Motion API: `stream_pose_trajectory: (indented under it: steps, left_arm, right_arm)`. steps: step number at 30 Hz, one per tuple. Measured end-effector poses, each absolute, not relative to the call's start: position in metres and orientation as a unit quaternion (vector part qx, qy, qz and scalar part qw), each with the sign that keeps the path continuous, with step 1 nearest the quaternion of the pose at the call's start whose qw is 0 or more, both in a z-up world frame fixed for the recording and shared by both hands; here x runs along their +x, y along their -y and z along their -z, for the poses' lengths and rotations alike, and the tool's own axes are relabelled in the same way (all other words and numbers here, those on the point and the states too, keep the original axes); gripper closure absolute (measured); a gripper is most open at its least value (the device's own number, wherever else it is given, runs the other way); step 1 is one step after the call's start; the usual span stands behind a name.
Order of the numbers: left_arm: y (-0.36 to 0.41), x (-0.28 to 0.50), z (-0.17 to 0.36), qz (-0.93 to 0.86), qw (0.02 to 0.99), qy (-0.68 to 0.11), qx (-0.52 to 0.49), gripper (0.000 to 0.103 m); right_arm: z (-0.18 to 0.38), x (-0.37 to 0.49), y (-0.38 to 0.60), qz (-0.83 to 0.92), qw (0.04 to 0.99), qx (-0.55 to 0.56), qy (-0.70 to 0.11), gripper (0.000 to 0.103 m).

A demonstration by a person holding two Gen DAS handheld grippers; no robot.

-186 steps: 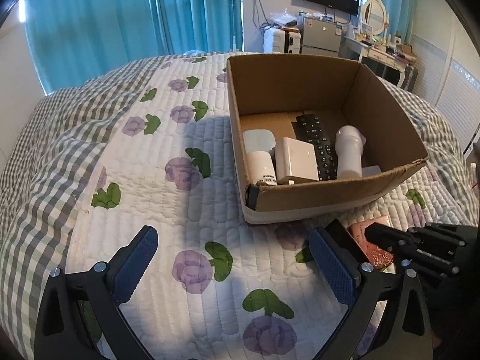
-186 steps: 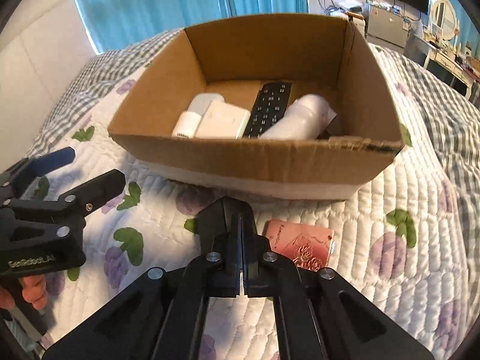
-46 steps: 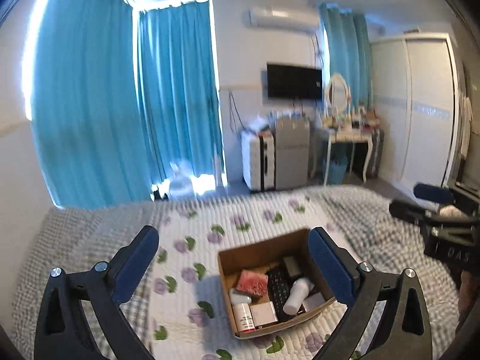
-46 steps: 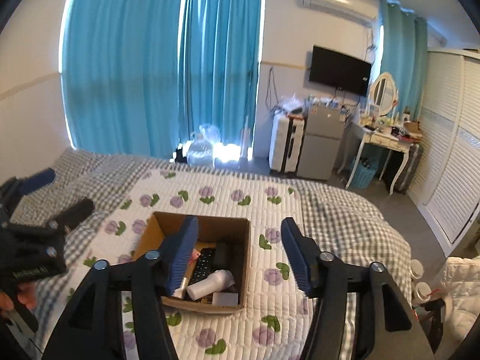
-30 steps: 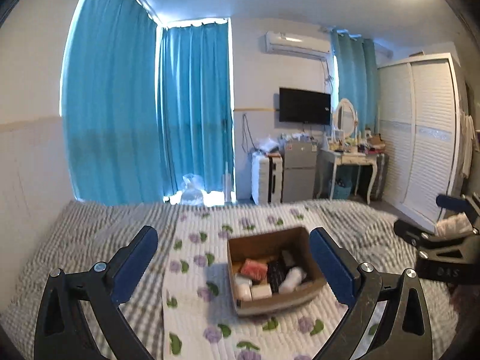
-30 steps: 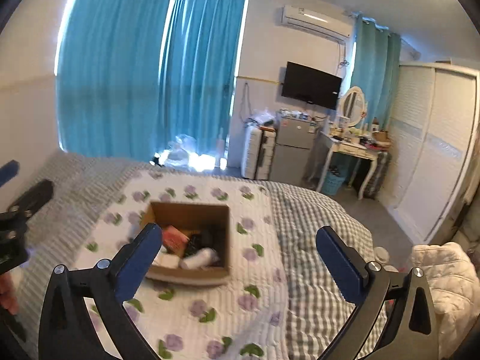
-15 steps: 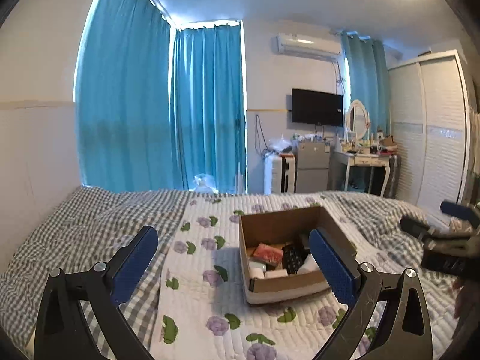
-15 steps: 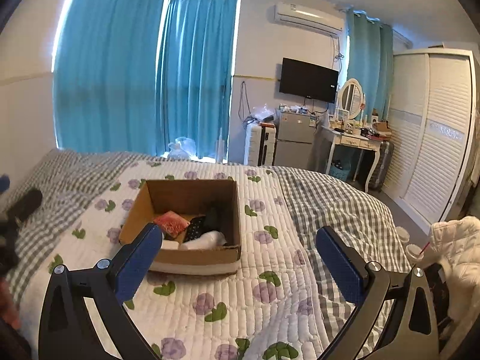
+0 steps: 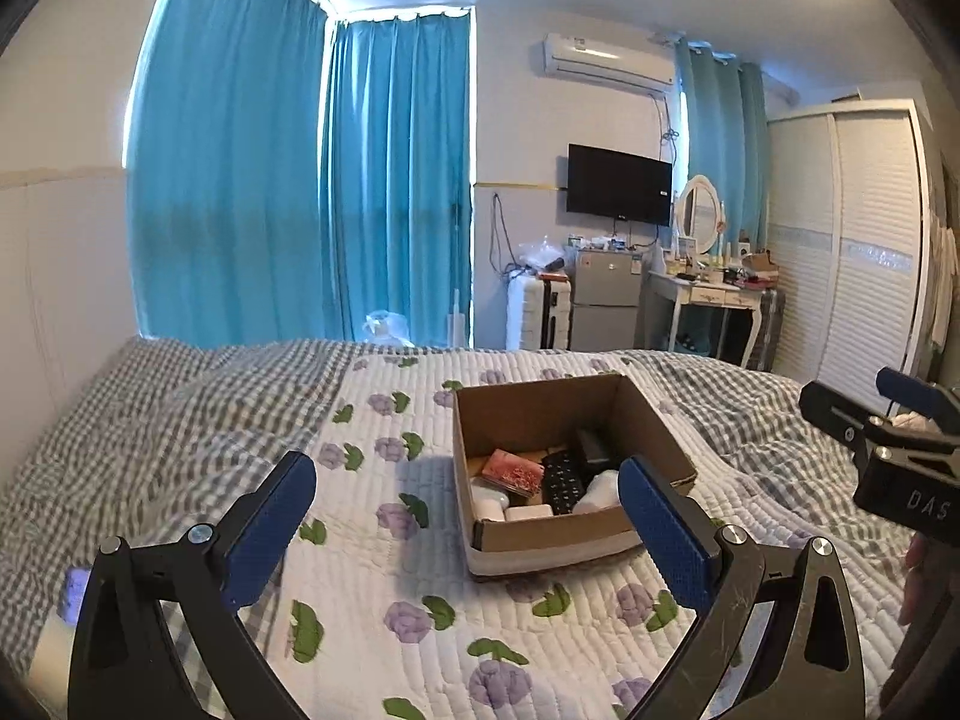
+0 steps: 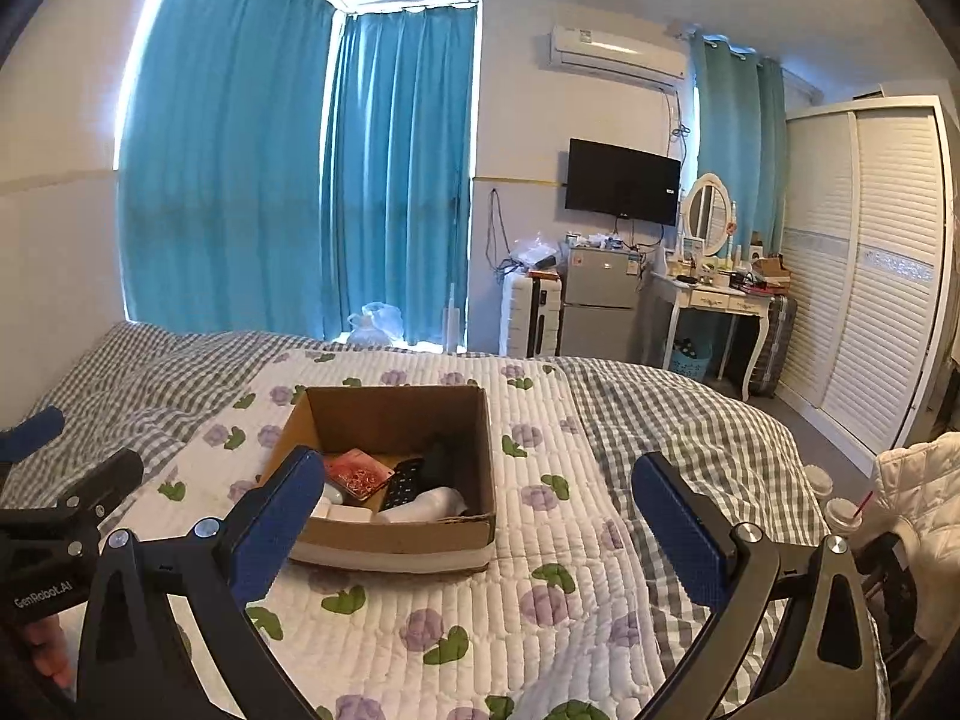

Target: Organize rigid objects

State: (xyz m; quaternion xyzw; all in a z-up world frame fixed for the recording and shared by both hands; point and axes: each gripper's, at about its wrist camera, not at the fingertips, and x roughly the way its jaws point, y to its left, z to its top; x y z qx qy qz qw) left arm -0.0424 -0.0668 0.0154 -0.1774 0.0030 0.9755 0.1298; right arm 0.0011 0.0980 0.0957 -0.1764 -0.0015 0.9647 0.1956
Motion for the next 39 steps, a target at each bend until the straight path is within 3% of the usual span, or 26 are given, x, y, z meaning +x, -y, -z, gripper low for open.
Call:
stream_pose_trajectory:
  steps: [39]
  left_arm:
    - [0.06, -0.036, -0.02, -0.974, 0.133, -0.013, -0.184, 0.0]
  right_arm:
    - [-0.084, -0.004, -0.099, -0.963, 0.188, -0.195, -0.005, 0.0]
